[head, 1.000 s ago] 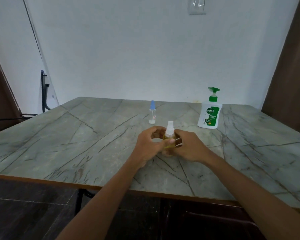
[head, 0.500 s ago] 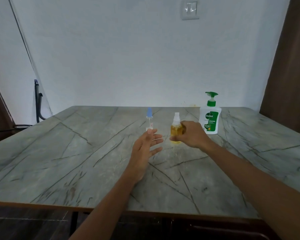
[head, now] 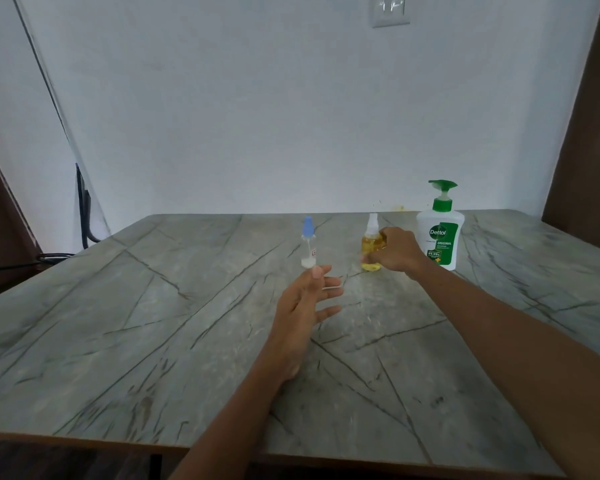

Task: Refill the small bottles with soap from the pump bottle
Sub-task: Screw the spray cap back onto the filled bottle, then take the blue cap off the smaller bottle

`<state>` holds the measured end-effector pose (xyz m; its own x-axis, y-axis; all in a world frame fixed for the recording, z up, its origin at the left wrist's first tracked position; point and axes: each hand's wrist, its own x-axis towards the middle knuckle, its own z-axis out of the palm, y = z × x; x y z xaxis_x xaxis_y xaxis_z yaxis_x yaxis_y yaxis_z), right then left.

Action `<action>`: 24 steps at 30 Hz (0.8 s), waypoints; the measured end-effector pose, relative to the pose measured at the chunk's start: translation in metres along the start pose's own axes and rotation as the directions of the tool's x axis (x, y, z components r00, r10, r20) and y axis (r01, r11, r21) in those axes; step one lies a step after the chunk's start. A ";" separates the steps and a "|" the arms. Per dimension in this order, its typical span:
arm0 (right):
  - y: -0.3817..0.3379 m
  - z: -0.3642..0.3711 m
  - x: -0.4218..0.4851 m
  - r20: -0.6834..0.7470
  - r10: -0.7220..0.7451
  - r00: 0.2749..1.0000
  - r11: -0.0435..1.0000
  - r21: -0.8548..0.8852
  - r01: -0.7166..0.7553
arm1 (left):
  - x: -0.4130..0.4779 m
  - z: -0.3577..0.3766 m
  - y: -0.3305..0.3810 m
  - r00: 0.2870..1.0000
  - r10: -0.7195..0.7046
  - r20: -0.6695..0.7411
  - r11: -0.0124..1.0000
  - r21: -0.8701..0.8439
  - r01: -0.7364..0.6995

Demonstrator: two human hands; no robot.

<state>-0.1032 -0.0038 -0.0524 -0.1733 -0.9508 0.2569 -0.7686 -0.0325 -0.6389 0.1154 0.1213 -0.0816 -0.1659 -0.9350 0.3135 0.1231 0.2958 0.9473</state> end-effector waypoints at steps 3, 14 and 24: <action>0.003 0.002 0.002 0.010 -0.004 1.000 1.000 -0.004 0.004 | -0.001 0.000 0.000 1.000 0.000 0.005 1.000 0.009 0.000; 0.008 0.003 0.000 0.020 -0.029 0.999 1.000 -0.004 0.029 | -0.001 0.000 0.000 1.000 -0.005 0.022 0.999 0.040 0.004; -0.008 -0.010 -0.035 -0.437 -0.325 0.839 0.935 -0.014 0.355 | -0.003 0.002 0.004 1.000 -0.001 0.001 1.000 0.012 0.001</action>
<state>-0.0968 0.0333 -0.0490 -0.1644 -0.6521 0.7401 -0.7885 -0.3639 -0.4958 0.1141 0.1258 -0.0787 -0.1667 -0.9353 0.3121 0.1115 0.2966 0.9485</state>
